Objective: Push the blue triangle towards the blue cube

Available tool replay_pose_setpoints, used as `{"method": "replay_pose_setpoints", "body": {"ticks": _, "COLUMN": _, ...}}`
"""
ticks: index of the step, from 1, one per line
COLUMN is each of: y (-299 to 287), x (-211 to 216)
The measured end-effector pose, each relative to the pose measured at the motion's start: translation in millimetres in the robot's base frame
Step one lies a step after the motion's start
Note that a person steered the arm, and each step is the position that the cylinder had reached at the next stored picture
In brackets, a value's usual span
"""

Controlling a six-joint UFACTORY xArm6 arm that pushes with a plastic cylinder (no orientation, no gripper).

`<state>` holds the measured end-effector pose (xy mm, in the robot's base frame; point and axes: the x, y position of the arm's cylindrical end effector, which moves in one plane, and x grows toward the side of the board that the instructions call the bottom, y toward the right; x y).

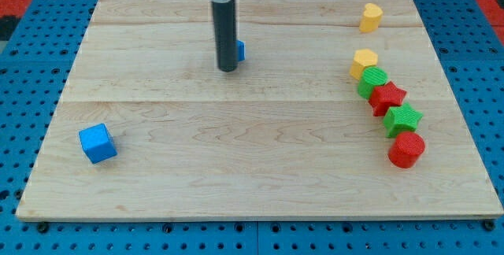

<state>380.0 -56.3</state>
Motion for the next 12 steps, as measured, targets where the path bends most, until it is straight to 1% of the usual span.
{"method": "replay_pose_setpoints", "body": {"ticks": 1, "y": 3.0, "x": -3.3}}
{"method": "replay_pose_setpoints", "body": {"ticks": 2, "y": 69.2, "x": -8.9}}
{"method": "replay_pose_setpoints", "body": {"ticks": 3, "y": 69.8, "x": -61.6}}
{"method": "replay_pose_setpoints", "body": {"ticks": 4, "y": 33.8, "x": -44.6}}
{"method": "replay_pose_setpoints", "body": {"ticks": 5, "y": -13.9, "x": -1.9}}
{"method": "replay_pose_setpoints", "body": {"ticks": 6, "y": -25.6, "x": -4.9}}
{"method": "replay_pose_setpoints", "body": {"ticks": 8, "y": -87.7, "x": -15.5}}
{"method": "replay_pose_setpoints", "body": {"ticks": 9, "y": -104.0, "x": -8.1}}
{"method": "replay_pose_setpoints", "body": {"ticks": 11, "y": -110.5, "x": 26.0}}
{"method": "replay_pose_setpoints", "body": {"ticks": 12, "y": -125.4, "x": 35.6}}
